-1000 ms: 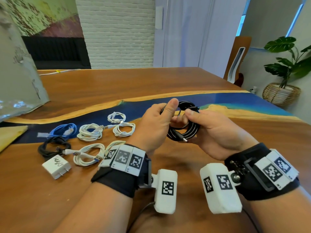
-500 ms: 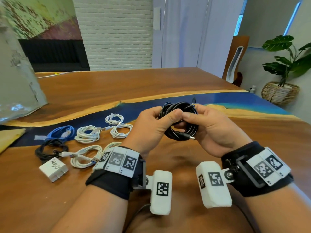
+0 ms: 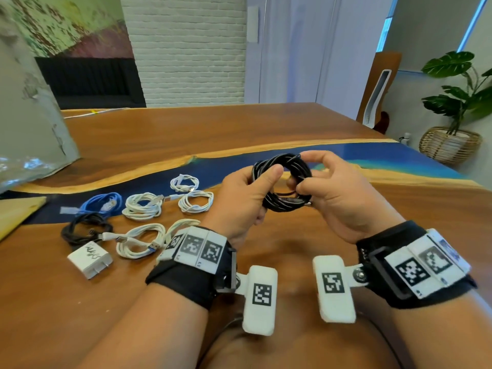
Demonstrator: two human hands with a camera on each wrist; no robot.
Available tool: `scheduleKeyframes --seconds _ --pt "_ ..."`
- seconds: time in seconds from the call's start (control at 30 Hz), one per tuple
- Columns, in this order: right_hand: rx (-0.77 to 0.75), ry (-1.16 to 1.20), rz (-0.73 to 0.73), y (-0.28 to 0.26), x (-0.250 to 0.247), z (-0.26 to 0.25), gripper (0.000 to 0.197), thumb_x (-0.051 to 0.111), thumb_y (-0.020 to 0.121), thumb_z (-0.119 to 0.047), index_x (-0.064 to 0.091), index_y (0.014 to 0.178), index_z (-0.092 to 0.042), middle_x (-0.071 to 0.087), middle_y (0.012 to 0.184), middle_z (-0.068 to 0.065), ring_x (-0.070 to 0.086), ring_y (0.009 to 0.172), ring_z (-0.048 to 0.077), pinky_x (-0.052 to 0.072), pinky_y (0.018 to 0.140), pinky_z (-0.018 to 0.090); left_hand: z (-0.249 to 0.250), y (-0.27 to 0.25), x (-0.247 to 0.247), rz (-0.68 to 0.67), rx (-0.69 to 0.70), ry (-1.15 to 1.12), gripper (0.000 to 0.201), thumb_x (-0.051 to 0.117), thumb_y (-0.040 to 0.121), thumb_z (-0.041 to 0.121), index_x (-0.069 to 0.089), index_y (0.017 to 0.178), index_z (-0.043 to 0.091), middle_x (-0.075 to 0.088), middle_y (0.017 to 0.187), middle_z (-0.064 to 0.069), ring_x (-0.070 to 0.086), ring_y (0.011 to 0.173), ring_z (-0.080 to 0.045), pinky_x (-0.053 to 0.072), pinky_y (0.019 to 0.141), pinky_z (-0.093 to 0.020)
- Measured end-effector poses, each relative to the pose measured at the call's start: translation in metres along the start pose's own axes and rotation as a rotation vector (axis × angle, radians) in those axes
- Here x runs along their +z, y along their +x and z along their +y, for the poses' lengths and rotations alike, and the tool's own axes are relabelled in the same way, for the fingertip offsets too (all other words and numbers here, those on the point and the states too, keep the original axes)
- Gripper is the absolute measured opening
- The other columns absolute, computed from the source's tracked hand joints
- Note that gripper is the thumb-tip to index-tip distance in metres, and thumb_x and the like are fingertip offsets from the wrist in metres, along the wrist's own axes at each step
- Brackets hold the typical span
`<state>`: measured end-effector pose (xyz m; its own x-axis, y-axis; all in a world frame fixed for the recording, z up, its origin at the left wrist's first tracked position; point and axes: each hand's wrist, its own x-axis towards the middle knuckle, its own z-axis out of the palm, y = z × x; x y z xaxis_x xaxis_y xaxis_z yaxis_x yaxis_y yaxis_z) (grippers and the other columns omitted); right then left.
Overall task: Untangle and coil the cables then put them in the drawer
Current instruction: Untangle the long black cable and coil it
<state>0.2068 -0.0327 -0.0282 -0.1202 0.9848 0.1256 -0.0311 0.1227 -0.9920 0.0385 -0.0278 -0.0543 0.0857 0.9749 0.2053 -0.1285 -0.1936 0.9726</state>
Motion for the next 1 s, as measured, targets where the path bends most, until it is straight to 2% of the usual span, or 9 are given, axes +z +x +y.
scheduleKeyframes --seconds 0.1,0.23,0.43,0.5,0.57,0.63,0.7,0.87,1.0 --pt "-0.113 -0.326 0.108 0.001 -0.009 -0.001 0.037 0.070 0.085 0.003 0.061 0.114 -0.018 0.063 0.085 0.016 0.063 0.074 0.026 0.052 0.066 0.032 -0.002 0.000 0.002 0.037 0.054 0.048 0.022 0.069 0.096 0.032 0.070 0.075 0.026 0.049 0.063 -0.009 0.042 0.043 -0.016 0.033 0.042 -0.026" --pt "-0.190 -0.324 0.194 -0.001 -0.013 -0.003 0.034 0.071 0.088 -0.001 0.064 0.116 -0.019 0.067 0.065 0.016 0.059 0.057 0.020 0.054 0.057 0.034 -0.006 0.004 -0.002 0.143 0.071 0.052 0.014 0.072 0.095 0.024 0.067 0.086 0.014 0.060 0.058 0.003 0.048 0.044 -0.016 0.038 0.042 -0.026" --pt "0.054 0.504 -0.013 -0.004 -0.015 -0.015 0.025 0.054 0.100 -0.002 0.055 0.123 -0.012 0.056 0.071 0.004 0.056 0.065 0.017 0.057 0.071 0.034 -0.005 0.006 -0.004 0.214 0.040 0.027 0.013 0.073 0.093 0.017 0.065 0.085 0.010 0.059 0.064 -0.006 0.048 0.042 -0.017 0.038 0.040 -0.025" --pt "0.092 0.629 -0.043 -0.006 -0.015 -0.018 0.023 0.051 0.101 -0.004 0.054 0.121 -0.013 0.054 0.072 0.003 0.059 0.065 0.015 0.061 0.077 0.038 -0.005 0.006 -0.003 0.235 0.040 0.027 0.016 0.071 0.094 0.016 0.062 0.082 0.010 0.056 0.065 -0.009 0.046 0.042 -0.017 0.037 0.040 -0.025" --pt "0.123 0.661 -0.054 -0.006 -0.015 -0.019 0.022 0.048 0.102 -0.004 0.052 0.121 -0.014 0.050 0.070 0.001 0.053 0.055 0.010 0.060 0.067 0.031 -0.006 0.007 -0.004 0.256 0.041 0.011 0.017 0.071 0.093 0.016 0.060 0.081 0.010 0.054 0.065 -0.011 0.045 0.042 -0.017 0.036 0.040 -0.025" --pt "0.161 0.599 -0.072 -0.006 -0.016 -0.020 0.023 0.044 0.104 -0.006 0.050 0.123 -0.016 0.045 0.070 0.000 0.034 0.043 0.004 0.037 0.044 0.016 -0.006 0.007 -0.004 0.279 0.033 0.000 0.018 0.071 0.093 0.016 0.060 0.081 0.010 0.054 0.068 -0.016 0.045 0.041 -0.018 0.036 0.040 -0.025" --pt "0.164 0.477 -0.086 -0.006 -0.021 -0.021 0.025 0.043 0.104 -0.007 0.053 0.125 -0.016 0.047 0.071 0.001 0.025 0.040 0.003 0.019 0.038 0.016 -0.006 0.006 -0.003 0.296 0.026 -0.011 0.019 0.071 0.093 0.017 0.059 0.080 0.010 0.054 0.067 -0.016 0.045 0.041 -0.017 0.037 0.041 -0.025" --pt "0.118 0.215 -0.172 -0.010 -0.030 -0.026 0.031 0.054 0.095 -0.011 0.066 0.123 -0.011 0.055 0.074 0.004 0.023 0.036 0.003 0.013 0.034 0.017 -0.001 0.007 -0.005 0.364 0.046 -0.042 0.033 0.071 0.093 0.018 0.049 0.068 0.012 0.045 0.060 -0.011 0.044 0.040 -0.017 0.037 0.042 -0.026" --pt "0.079 0.004 -0.193 -0.012 -0.037 -0.026 0.020 0.061 0.087 -0.018 0.074 0.102 -0.011 0.054 0.065 0.008 0.023 0.034 0.005 0.014 0.034 0.018 0.003 0.007 -0.005 0.402 0.066 -0.118 0.036 0.071 0.094 0.019 0.049 0.065 0.014 0.042 0.054 -0.002 0.042 0.039 -0.017 0.038 0.043 -0.027"
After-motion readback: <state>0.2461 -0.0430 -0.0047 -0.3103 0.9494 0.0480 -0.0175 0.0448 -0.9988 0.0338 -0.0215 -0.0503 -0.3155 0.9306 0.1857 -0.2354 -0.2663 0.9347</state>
